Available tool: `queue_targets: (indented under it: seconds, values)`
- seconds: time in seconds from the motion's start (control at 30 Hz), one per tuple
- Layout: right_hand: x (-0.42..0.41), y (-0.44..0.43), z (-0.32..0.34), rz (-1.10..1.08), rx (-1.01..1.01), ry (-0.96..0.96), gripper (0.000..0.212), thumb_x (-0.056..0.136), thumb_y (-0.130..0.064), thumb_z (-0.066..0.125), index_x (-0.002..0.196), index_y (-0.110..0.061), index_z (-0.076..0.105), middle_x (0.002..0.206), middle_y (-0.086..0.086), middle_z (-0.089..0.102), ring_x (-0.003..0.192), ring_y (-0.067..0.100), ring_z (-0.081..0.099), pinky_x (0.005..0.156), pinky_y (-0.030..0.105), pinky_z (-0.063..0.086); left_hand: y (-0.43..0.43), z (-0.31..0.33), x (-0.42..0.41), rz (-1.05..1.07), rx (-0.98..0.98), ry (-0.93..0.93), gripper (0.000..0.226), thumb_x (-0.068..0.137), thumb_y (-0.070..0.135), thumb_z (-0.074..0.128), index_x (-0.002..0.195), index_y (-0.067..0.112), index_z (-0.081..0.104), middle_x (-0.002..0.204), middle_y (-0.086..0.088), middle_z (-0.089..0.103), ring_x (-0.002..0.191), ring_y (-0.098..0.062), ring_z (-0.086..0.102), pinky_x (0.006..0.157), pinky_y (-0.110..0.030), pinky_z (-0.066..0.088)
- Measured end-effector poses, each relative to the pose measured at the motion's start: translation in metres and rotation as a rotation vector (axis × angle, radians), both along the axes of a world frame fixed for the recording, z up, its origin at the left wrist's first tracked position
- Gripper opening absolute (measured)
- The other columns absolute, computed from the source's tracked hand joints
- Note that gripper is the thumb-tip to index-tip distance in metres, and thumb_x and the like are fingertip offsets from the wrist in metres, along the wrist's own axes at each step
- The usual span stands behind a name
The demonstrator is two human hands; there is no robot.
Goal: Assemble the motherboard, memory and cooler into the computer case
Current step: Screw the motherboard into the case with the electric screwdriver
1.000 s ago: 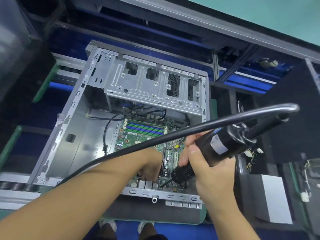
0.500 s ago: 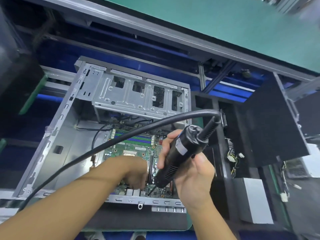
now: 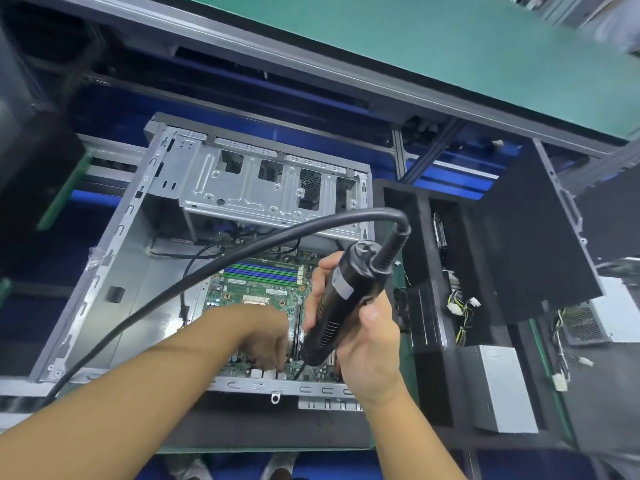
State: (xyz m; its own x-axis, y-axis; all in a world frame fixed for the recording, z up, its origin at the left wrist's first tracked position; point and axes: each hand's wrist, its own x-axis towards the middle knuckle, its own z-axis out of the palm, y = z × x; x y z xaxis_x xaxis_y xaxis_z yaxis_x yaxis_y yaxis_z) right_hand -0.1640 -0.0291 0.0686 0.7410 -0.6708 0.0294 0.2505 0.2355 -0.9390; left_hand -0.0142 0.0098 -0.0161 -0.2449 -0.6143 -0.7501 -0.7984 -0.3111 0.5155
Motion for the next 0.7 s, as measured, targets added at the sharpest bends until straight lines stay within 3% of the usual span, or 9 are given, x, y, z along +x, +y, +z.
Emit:
queue_targets:
  seconds: [0.13, 0.3, 0.4, 0.5, 0.6, 0.7]
  values:
    - [0.003, 0.001, -0.002, -0.016, 0.004, 0.014, 0.032, 0.077, -0.038, 0.05, 0.102, -0.025, 0.067, 0.088, 0.002, 0.058, 0.069, 0.026, 0.048, 0.066, 0.035, 0.044, -0.001, -0.003, -0.002, -0.002, 0.011, 0.001, 0.024, 0.089, 0.014, 0.067, 0.11, 0.021, 0.075, 0.108, 0.0, 0.074, 0.094, -0.016, 0.067, 0.072, -0.018, 0.049]
    - [0.005, 0.001, -0.003, -0.005, -0.009, 0.031, 0.029, 0.079, -0.039, 0.051, 0.1, -0.025, 0.065, 0.083, 0.0, 0.057, 0.065, 0.024, 0.049, 0.064, 0.037, 0.043, 0.0, -0.007, -0.001, 0.015, 0.003, -0.008, 0.021, 0.089, 0.017, 0.068, 0.108, 0.023, 0.076, 0.105, 0.001, 0.074, 0.097, -0.017, 0.068, 0.077, -0.021, 0.051]
    - [0.004, -0.001, -0.003, 0.022, 0.01, -0.005, 0.048, 0.081, -0.054, 0.067, 0.11, -0.016, 0.061, 0.091, 0.005, 0.055, 0.067, 0.025, 0.049, 0.066, 0.036, 0.045, 0.001, -0.008, 0.0, 0.005, -0.006, -0.012, 0.022, 0.089, 0.016, 0.068, 0.108, 0.023, 0.076, 0.103, 0.001, 0.075, 0.096, -0.016, 0.068, 0.082, -0.025, 0.053]
    - [0.002, -0.002, 0.0, 0.018, -0.001, -0.034, 0.066, 0.079, -0.073, 0.066, 0.112, -0.017, 0.061, 0.091, 0.007, 0.055, 0.064, 0.024, 0.049, 0.064, 0.033, 0.045, 0.001, -0.009, 0.001, 0.005, -0.006, -0.002, 0.023, 0.089, 0.016, 0.068, 0.109, 0.023, 0.076, 0.103, 0.001, 0.075, 0.096, -0.016, 0.069, 0.088, -0.031, 0.055]
    - [0.001, -0.001, 0.003, -0.008, -0.062, -0.026, 0.057, 0.076, -0.075, 0.069, 0.104, -0.026, 0.065, 0.087, 0.003, 0.056, 0.059, 0.022, 0.049, 0.059, 0.033, 0.043, 0.0, -0.012, 0.002, 0.011, 0.005, 0.001, 0.022, 0.089, 0.016, 0.068, 0.109, 0.023, 0.076, 0.101, 0.002, 0.075, 0.091, -0.015, 0.07, 0.085, -0.032, 0.057]
    - [-0.002, 0.005, 0.006, -0.033, -0.127, -0.002, 0.042, 0.076, -0.069, 0.075, 0.097, -0.033, 0.066, 0.084, -0.001, 0.059, 0.057, 0.022, 0.051, 0.06, 0.034, 0.045, -0.002, -0.018, 0.001, 0.001, 0.002, -0.013, 0.021, 0.089, 0.016, 0.068, 0.107, 0.023, 0.076, 0.097, 0.002, 0.076, 0.077, -0.012, 0.066, 0.071, -0.025, 0.054]
